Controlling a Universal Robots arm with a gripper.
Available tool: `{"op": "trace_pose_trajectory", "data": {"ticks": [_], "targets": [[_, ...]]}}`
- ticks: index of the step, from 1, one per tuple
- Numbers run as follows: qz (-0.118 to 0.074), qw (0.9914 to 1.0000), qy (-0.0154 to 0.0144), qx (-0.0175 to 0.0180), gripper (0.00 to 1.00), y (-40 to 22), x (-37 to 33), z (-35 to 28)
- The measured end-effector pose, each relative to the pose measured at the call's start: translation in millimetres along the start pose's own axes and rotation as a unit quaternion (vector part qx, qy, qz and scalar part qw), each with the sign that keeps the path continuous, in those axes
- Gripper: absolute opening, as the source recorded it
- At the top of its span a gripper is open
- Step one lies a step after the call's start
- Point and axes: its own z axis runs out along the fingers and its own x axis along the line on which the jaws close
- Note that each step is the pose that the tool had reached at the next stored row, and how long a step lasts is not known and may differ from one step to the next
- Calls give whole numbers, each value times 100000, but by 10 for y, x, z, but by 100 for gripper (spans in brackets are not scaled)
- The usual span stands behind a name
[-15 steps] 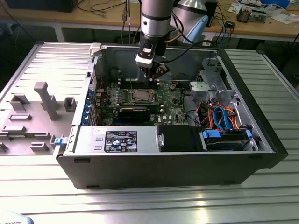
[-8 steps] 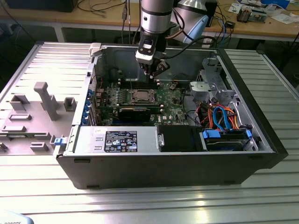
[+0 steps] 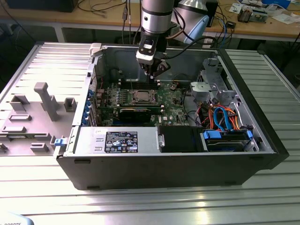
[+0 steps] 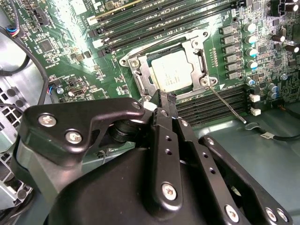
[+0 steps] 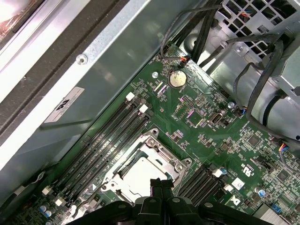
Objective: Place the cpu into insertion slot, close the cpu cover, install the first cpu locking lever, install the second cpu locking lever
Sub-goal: 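Install the first cpu locking lever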
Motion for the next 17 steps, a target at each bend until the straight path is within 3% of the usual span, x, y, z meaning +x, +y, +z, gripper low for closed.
{"op": "trace_pose_trajectory", "data": {"ticks": [11, 15, 17], "targets": [[-832, 99997, -22, -13, 11, 0, 0, 0], [-3307, 99945, -85, -51, 11, 0, 0, 0], [-5164, 99866, -131, -80, 11, 0, 0, 0]]}}
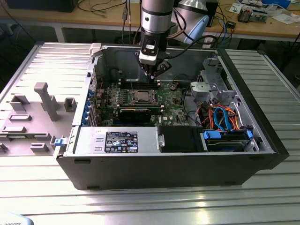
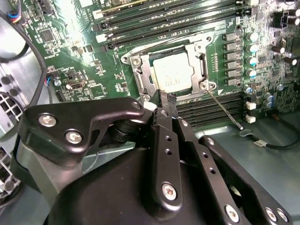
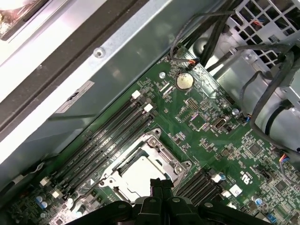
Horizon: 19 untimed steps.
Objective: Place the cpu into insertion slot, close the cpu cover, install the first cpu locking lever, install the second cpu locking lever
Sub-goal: 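Install the first cpu locking lever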
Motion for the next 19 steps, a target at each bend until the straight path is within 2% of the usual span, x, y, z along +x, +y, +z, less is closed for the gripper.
{"op": "trace_pose_trajectory", "data": {"ticks": [2, 5, 6, 8, 12, 19], "targets": [[-1175, 99993, -34, -18, 11, 0, 0, 0], [-4146, 99914, -110, -60, 11, 0, 0, 0], [-5755, 99834, -149, -87, 11, 0, 0, 0], [-7758, 99698, -201, -115, 11, 0, 0, 0], [-8994, 99594, -235, -126, 11, -2, 2, -1], [-9305, 99566, -239, -139, 11, -25, 26, 0]]}}
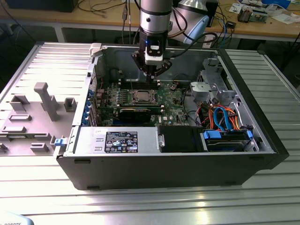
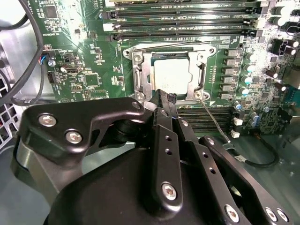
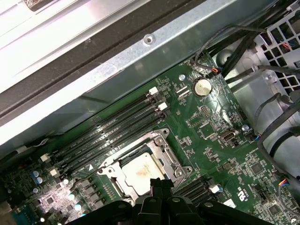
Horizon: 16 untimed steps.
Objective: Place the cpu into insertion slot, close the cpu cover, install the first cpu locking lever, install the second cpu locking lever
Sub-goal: 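Install the first cpu locking lever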
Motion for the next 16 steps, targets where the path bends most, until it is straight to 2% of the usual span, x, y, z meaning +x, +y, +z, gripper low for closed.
{"op": "trace_pose_trajectory", "data": {"ticks": [16], "targets": [[-92, 100000, -1, 0, 11, -4, 6, 0]]}}
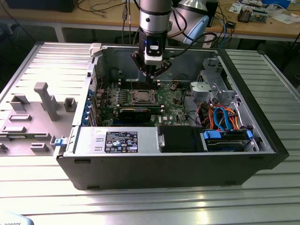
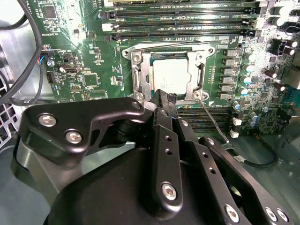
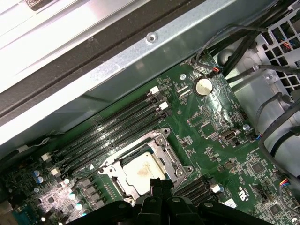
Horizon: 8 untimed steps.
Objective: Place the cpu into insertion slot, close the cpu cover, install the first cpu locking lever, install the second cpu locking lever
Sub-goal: 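Install the first cpu locking lever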
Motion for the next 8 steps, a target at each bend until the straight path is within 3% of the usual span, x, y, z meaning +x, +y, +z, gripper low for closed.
{"op": "trace_pose_trajectory", "data": {"ticks": [4, 8], "targets": [[-861, 99996, -24, -12, 11, -1, 1, 0], [-3398, 99942, -88, -55, 11, -1, 3, 0]]}}
